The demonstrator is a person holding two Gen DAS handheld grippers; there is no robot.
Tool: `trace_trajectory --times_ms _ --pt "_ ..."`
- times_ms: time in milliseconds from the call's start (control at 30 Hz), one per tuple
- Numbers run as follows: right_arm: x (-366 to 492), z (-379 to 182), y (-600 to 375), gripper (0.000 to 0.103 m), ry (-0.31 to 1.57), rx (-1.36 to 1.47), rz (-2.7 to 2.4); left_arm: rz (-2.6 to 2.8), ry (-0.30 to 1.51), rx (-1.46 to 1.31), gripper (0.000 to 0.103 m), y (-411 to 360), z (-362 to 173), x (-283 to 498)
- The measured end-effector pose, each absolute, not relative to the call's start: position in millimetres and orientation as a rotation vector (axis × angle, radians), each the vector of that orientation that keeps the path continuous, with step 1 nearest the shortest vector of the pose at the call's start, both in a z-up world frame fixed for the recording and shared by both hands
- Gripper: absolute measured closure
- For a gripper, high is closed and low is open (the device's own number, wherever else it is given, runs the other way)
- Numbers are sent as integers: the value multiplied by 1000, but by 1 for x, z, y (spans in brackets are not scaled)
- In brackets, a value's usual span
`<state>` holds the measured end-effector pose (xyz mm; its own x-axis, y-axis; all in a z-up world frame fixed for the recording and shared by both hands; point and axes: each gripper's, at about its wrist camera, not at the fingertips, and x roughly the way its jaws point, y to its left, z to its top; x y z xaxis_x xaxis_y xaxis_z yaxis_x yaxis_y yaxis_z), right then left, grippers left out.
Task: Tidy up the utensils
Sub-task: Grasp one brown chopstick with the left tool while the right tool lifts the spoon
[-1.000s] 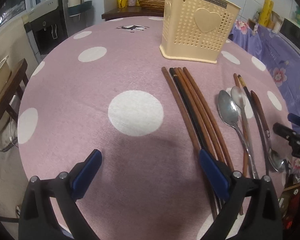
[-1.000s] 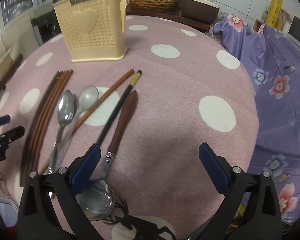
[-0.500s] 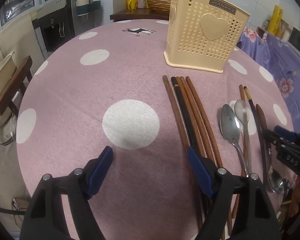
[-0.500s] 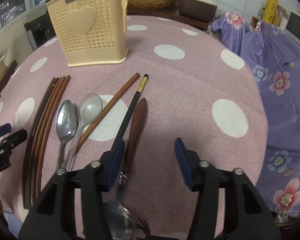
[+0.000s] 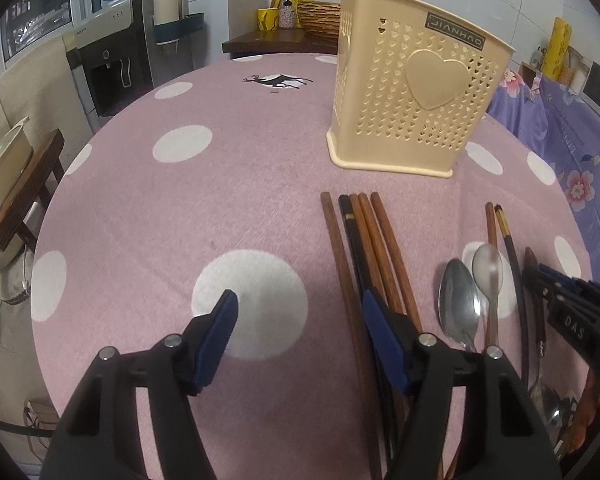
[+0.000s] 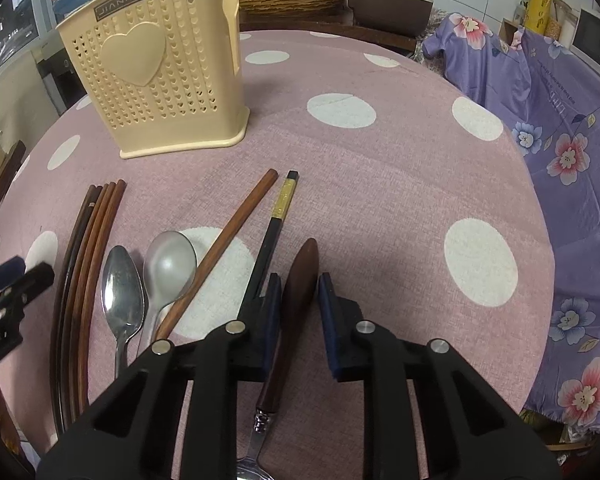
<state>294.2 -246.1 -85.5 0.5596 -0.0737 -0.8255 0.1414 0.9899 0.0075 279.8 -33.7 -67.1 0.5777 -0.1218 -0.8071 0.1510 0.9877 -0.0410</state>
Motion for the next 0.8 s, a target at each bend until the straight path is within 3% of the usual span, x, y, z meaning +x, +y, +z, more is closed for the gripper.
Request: trace_trajectory --times_ms 133,733,800 --pt "294 -85 -247 83 968 76 -120 -160 978 29 50 -39 -74 288" --pt "304 -85 -246 83 964 72 -129 -93 959 77 55 -49 -76 317" --pt "306 -85 -247 84 967 71 -126 -95 961 79 59 -52 -76 321"
